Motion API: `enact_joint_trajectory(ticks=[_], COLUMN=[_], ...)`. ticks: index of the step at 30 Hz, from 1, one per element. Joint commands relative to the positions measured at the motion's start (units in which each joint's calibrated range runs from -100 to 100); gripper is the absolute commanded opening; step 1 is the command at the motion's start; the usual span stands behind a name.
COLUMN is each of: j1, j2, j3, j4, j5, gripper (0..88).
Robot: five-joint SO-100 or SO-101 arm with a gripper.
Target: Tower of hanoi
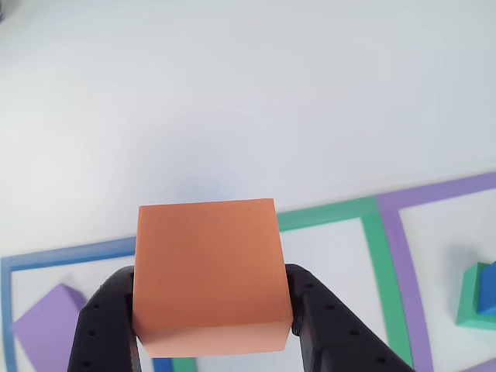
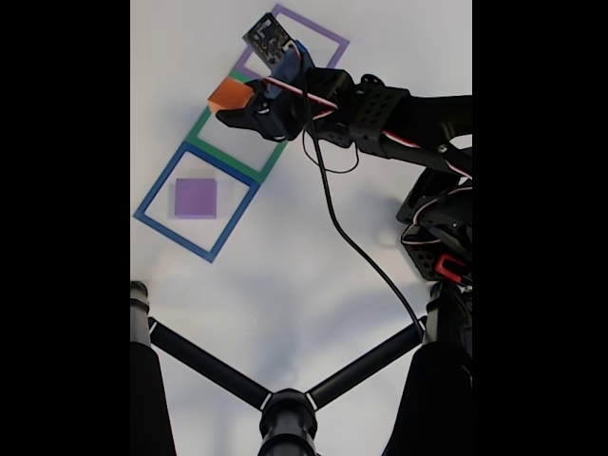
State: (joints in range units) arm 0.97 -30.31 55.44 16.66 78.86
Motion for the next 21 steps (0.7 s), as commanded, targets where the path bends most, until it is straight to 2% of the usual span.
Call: enact_joint_trajectory(ticks=[1, 6, 9, 16, 21], j1=[-3.75, -8.33, -10.69, -15.42, -18.62], j2=[-6.63, -9.03, -11.12, -16.24, -17.29], j3=[-17.69, -29.5, -32.5, -33.68, -29.59], j4=[25.47, 41.17, 46.59, 54.44, 51.61], j5=[-9.56, -16.36, -18.2, -16.36, -13.06], gripper=[10.7, 10.7, 10.7, 10.7, 10.6])
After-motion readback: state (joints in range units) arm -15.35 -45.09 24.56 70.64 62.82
